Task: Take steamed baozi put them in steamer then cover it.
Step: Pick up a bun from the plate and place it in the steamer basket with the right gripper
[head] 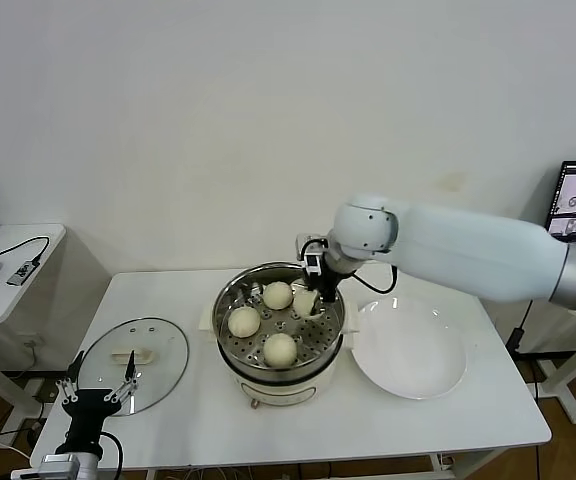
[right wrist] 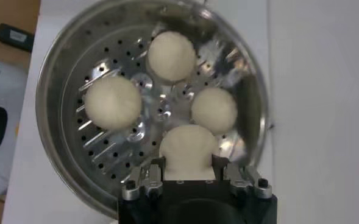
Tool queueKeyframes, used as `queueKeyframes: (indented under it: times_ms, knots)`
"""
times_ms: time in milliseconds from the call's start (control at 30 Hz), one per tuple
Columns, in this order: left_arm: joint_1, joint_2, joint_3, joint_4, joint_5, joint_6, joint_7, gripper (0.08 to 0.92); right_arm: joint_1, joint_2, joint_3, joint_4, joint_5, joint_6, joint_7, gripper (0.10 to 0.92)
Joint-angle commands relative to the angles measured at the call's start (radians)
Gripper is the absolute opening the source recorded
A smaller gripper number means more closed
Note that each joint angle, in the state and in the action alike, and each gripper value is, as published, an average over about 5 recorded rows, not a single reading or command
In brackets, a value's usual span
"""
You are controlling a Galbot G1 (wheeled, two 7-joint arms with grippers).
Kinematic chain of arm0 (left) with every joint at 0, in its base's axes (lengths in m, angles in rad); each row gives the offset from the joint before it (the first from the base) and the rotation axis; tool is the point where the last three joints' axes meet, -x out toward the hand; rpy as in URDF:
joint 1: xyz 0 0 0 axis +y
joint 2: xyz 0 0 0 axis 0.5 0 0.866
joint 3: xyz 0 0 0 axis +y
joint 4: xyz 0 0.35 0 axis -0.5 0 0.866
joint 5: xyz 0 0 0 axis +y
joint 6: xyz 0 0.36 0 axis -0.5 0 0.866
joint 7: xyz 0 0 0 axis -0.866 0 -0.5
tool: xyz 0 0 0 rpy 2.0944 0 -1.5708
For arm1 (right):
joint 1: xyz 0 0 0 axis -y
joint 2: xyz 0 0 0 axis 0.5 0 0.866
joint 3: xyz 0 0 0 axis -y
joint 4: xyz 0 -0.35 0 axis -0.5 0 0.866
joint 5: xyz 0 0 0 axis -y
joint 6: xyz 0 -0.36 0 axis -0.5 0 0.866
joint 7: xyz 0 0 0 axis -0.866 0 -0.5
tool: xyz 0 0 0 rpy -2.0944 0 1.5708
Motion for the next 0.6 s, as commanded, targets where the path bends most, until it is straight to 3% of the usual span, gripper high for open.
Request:
queueKeyframes:
  times_ms: [33,400,600]
  knots:
    - [-0.002,0.002,0.003,0.003,0.001,0.000,0.002,0.823,-0.072,0.035,-0.004,-0.030,-0.021,-0.021,0.018,0.504]
    - [-0.006,-0.001,0.002,0.014,0.008,-0.012,0.001,0.823,-0.113,0.033,0.037,-0.041,-0.068,-0.020,0.028,0.515]
    - [-0.005,0.000,0.000,0.012,0.007,-0.014,0.001,0.823,-0.073,-0.015,0.078,0.013,-0.063,-0.020,0.016,0.649]
